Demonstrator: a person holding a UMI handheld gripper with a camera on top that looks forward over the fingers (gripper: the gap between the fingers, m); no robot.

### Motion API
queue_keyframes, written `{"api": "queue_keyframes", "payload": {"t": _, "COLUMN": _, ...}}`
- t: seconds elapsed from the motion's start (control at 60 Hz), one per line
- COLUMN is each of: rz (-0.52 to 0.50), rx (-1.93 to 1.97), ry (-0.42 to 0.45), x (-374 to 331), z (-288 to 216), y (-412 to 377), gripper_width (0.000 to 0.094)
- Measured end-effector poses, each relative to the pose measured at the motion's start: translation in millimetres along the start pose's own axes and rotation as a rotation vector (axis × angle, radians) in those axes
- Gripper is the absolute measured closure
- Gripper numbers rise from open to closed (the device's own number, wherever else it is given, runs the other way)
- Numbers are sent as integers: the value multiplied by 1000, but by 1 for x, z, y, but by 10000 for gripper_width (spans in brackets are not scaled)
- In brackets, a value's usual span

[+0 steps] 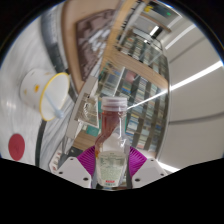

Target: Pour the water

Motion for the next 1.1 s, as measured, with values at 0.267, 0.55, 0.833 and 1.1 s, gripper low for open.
{"api": "queue_keyframes", "payload": {"t": 0.267, "rz": 142, "rx": 1147, "ry": -78, "x": -28, "z": 23, "y": 54, "gripper_width": 534}}
{"api": "queue_keyframes", "payload": {"t": 0.55, "rz": 78, "rx": 1735, "ry": -286, "x": -58, "z": 28, "y": -61, "gripper_width": 535}}
{"api": "queue_keyframes", "payload": {"t": 0.833, "rz": 44, "rx": 1844, "ry": -391, "x": -67, "z": 18, "y": -148, "gripper_width": 528}}
{"api": "queue_keyframes", "payload": {"t": 1.1, "rz": 4, "rx": 1952, "ry": -454, "x": -80, "z": 18, "y": -143, "gripper_width": 73}}
Point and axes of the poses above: the point between the fingertips, and its own axes, seen from behind it with the camera up: y to the right, z down, x forward, the way the camera looks, the point moved 8 cm from there along -x, backward, against the way the camera looks, and after that the axes turned 11 degrees about y, right-handed, at the moved point
